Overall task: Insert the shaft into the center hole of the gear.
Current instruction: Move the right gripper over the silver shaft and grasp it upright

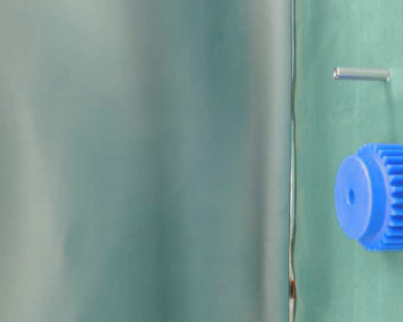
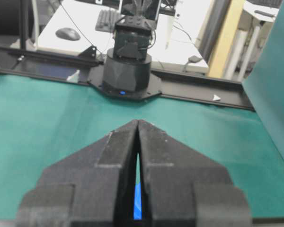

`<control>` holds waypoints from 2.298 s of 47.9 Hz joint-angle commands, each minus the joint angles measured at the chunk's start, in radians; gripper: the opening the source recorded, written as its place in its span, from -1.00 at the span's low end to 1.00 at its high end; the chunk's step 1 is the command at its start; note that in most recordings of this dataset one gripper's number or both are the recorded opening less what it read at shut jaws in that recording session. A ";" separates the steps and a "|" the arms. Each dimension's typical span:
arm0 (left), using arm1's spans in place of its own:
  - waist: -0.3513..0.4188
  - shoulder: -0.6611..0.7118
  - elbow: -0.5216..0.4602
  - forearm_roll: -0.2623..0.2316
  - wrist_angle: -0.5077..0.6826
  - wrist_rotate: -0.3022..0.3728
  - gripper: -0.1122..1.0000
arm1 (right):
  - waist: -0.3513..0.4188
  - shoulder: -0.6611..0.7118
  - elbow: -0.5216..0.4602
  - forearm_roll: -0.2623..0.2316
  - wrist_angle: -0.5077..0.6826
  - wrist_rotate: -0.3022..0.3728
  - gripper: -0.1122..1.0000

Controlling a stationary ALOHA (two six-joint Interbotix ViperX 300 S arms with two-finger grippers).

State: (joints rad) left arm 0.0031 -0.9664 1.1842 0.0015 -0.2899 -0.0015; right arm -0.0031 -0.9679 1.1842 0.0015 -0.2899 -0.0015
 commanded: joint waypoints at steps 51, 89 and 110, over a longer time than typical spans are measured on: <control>-0.005 -0.048 -0.054 0.023 0.117 -0.005 -0.75 | -0.199 0.703 -0.321 0.071 0.278 0.043 0.90; -0.006 -0.048 -0.052 0.023 0.169 -0.005 -0.75 | -0.225 0.942 -0.330 0.074 0.221 0.043 0.74; -0.006 -0.048 -0.054 0.023 0.175 -0.005 -0.75 | -0.232 0.942 -0.331 0.074 0.206 0.044 -0.51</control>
State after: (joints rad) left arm 0.0000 -1.0170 1.1582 0.0215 -0.1120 -0.0046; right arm -0.2301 -0.0169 0.8621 0.0736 -0.0798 0.0430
